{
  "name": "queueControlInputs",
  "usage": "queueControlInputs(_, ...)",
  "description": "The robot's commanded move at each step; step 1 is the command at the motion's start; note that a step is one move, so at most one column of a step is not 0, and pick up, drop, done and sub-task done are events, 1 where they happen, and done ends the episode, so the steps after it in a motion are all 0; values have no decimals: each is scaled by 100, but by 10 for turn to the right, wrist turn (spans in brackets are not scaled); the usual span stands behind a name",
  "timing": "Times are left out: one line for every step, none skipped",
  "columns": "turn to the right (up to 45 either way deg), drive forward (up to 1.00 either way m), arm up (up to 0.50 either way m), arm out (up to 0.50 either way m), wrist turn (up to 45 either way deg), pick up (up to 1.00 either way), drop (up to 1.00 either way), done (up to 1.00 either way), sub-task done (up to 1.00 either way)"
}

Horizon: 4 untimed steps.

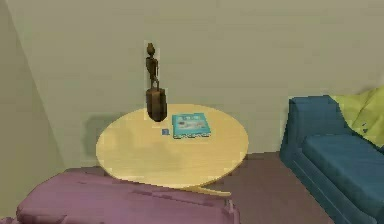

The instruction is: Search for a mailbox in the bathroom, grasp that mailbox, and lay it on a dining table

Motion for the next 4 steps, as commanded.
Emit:
queueControlInputs(-30, 0, 0, 0, 0, 0, 0, 0, 0)
queueControlInputs(0, 35, 0, 0, 0, 0, 0, 0, 0)
queueControlInputs(-450, 0, 0, 0, 0, 0, 0, 0, 0)
queueControlInputs(-450, 0, 0, 0, 0, 0, 0, 0, 0)
